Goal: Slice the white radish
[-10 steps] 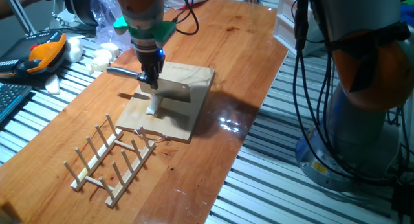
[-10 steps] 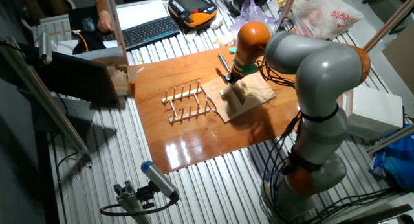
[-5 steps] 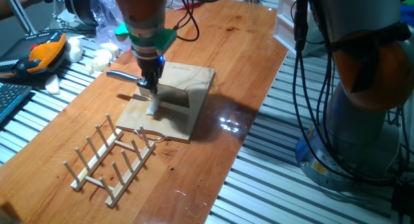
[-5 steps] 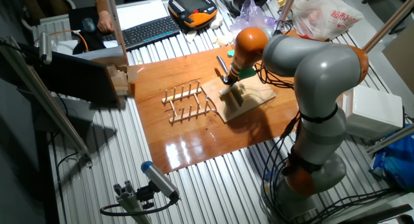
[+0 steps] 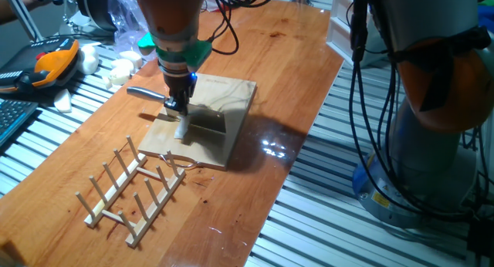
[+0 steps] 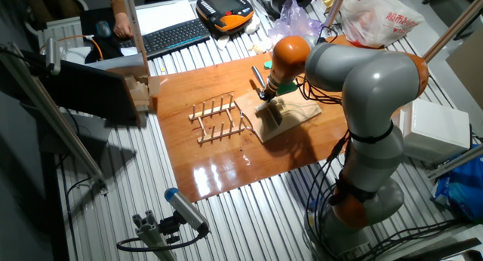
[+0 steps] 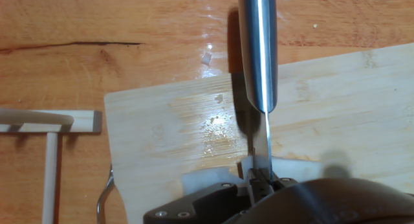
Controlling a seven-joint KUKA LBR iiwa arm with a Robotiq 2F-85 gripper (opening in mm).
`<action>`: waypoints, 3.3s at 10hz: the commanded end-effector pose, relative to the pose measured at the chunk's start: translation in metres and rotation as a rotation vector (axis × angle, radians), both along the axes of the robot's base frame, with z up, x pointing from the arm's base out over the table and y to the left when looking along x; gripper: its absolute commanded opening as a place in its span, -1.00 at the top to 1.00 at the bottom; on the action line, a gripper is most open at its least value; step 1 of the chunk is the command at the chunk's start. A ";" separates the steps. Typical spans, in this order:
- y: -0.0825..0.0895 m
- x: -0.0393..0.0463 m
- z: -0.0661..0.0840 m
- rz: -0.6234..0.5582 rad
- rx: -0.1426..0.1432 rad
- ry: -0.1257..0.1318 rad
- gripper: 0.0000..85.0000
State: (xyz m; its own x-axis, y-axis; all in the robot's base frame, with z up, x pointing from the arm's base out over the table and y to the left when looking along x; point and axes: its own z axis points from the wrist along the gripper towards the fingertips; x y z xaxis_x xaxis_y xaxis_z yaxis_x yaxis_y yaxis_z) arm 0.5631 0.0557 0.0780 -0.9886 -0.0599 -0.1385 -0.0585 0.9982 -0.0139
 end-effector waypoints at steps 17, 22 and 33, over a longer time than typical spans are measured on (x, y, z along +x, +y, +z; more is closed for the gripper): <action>-0.009 0.0015 0.035 0.012 -0.002 0.041 1.00; -0.011 0.0014 0.037 0.010 -0.006 0.041 1.00; -0.011 -0.0011 0.021 -0.005 0.011 0.003 1.00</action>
